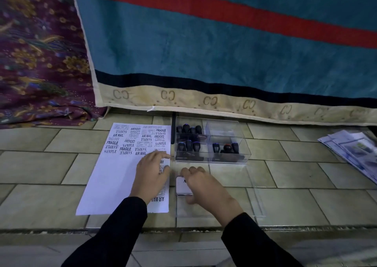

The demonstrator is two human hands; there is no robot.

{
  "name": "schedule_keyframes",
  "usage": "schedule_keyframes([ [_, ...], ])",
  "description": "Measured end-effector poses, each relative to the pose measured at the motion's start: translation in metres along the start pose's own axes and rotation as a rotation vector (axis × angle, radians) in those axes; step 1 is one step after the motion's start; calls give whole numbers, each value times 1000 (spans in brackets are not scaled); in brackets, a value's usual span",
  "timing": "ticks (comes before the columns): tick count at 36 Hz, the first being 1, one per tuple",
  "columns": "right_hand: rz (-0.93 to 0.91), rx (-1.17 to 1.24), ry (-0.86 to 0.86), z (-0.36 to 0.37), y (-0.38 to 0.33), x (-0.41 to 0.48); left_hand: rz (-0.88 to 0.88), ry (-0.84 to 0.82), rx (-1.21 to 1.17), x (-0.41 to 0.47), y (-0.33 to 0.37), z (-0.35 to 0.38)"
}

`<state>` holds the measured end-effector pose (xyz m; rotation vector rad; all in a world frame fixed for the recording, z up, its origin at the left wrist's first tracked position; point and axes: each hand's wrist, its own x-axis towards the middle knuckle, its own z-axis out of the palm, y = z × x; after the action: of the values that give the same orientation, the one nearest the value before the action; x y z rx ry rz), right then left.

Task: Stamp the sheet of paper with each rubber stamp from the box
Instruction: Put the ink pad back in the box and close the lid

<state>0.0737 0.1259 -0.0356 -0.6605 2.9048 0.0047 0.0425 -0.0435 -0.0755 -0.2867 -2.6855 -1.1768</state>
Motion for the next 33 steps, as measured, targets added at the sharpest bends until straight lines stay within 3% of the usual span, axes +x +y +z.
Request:
schedule_keyframes([
  [4,-8,108,17,-10,6,0,-46,50,184,4,-10,7],
  [10,129,425,211,-49,47,8,-74,25,296,2,-19,16],
  [16,279,430,393,-82,122,45,-70,43,339,1,-17,18],
  [26,307,277,187,-65,173,86,-65,48,357,1,-17,19],
  [33,274,265,138,-58,179,99,-70,42,383,3,-20,21],
])
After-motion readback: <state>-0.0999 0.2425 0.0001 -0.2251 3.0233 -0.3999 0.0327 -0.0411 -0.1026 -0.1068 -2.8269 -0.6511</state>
